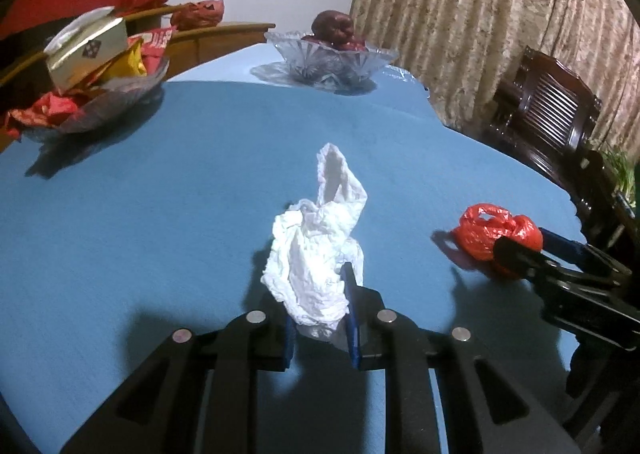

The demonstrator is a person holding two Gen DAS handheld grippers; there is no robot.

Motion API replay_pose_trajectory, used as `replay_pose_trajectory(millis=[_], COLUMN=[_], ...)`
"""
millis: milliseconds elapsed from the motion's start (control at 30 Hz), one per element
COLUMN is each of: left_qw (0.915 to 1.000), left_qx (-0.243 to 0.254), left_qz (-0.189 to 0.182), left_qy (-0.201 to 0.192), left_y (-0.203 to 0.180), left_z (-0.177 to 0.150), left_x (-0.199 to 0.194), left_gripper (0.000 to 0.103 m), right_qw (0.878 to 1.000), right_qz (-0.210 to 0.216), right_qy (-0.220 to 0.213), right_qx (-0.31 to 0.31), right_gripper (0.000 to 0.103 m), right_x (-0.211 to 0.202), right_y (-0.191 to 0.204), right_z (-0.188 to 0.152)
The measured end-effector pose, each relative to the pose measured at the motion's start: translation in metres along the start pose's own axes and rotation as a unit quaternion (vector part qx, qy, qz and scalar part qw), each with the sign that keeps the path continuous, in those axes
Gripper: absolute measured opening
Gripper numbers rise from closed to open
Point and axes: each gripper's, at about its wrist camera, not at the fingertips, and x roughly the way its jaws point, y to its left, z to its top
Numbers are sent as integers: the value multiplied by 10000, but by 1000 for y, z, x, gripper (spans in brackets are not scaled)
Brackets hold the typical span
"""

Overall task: Collect trash
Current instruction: 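Grasp the red plastic bag with the right tool while the left tool holds the tissue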

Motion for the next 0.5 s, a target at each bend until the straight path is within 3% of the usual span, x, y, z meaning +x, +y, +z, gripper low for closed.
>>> replay_pose_trajectory(millis=[167,500], left_qw=[10000,9997], left_qx=[-20,201], left_qz=[-13,-13], left_qy=[11,-112], left_y=[1,-24], left_z=[1,0], left_x=[1,-28], left_gripper=[20,20], right_qw=[9995,9993], right_qz=[247,351], right_qy=[197,-89], right_qx=[-17,67], right_gripper=[43,41], right_x=[4,-49], right_y=[2,0], right_z=[-1,-14])
